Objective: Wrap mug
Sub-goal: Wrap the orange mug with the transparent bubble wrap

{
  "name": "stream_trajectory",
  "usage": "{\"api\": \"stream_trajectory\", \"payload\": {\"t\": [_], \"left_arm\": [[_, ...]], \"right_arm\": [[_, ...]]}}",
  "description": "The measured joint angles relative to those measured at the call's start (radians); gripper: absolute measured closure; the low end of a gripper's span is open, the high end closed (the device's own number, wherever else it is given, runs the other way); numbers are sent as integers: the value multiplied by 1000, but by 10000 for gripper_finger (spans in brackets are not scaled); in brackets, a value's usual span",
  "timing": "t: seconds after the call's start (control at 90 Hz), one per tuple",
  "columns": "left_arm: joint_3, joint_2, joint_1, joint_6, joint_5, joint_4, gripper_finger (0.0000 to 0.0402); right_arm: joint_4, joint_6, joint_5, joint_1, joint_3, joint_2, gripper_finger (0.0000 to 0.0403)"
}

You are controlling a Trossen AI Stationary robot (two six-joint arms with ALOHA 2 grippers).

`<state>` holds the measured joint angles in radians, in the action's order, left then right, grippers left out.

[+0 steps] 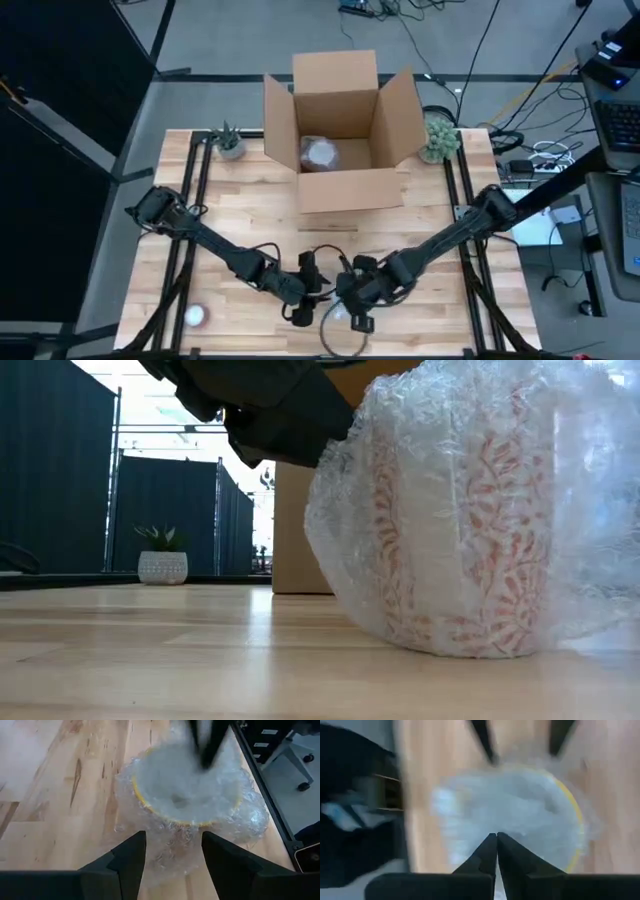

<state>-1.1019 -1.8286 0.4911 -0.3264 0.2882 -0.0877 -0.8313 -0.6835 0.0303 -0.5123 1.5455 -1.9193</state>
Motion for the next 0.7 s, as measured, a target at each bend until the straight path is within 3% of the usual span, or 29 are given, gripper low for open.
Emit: {"api": "stream_trajectory", "payload": {"t": [0.478, 0.7], "left_arm": [[1, 0, 1, 3, -10, 6, 219], [1, 0, -3, 2, -3, -5, 219]], "right_arm": [[157, 108, -41, 42, 11, -180, 403], [114, 101, -54, 41, 0, -111, 403]]}}
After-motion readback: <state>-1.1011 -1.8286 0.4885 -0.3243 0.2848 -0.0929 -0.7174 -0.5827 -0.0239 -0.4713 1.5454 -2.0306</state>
